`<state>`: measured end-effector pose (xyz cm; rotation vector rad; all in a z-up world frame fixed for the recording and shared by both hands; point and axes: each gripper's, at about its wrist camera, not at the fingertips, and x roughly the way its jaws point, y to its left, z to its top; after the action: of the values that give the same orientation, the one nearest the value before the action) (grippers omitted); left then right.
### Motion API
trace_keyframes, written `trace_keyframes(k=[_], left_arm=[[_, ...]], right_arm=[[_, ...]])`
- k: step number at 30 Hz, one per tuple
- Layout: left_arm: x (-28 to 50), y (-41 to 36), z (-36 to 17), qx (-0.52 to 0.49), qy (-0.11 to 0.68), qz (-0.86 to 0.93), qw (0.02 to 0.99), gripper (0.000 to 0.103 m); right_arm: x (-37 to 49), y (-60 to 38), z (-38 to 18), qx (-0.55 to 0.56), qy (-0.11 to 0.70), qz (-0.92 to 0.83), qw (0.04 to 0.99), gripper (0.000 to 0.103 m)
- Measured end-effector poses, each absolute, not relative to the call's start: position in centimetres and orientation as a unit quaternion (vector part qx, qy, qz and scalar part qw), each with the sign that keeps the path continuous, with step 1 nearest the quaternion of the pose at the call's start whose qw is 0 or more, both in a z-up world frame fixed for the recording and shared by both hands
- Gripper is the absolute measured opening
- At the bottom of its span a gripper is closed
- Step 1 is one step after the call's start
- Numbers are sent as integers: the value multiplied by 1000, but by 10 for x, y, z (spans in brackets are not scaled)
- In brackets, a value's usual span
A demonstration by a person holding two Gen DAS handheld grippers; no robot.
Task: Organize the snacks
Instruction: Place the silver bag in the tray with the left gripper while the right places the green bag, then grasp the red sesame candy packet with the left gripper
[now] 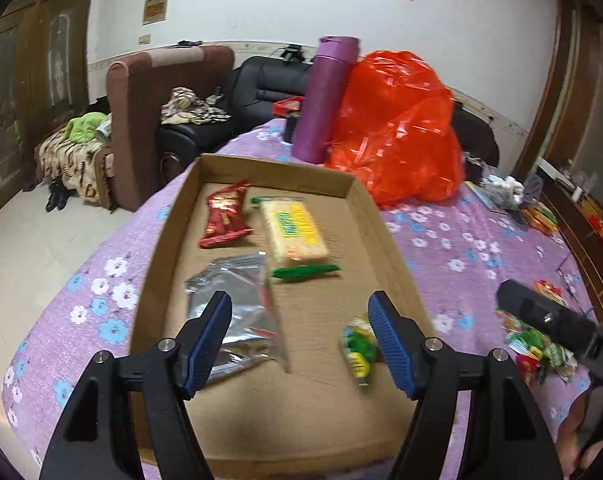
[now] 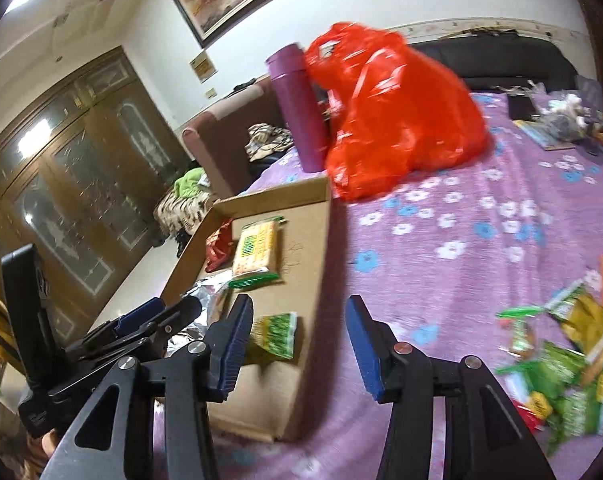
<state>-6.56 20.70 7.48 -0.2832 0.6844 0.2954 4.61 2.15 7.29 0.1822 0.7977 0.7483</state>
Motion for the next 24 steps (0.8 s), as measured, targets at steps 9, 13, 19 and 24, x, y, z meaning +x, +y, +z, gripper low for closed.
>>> trace_keyframes(k=[9, 13, 19, 24], left_arm=[[-60, 152, 70, -110, 355, 74, 925, 70], [-51, 115, 66, -95, 381, 11, 920, 70], [-30, 37, 54, -29, 422, -105, 900, 70], [-11, 2, 27, 7, 453, -114, 884, 67]], right_arm=[[53, -92, 68, 174, 354, 276, 877, 52], [68, -122, 56, 216, 370, 241, 871, 52], [75, -133, 47, 257, 389, 236, 853, 52], [75, -131, 43, 259, 398, 243, 846, 52]])
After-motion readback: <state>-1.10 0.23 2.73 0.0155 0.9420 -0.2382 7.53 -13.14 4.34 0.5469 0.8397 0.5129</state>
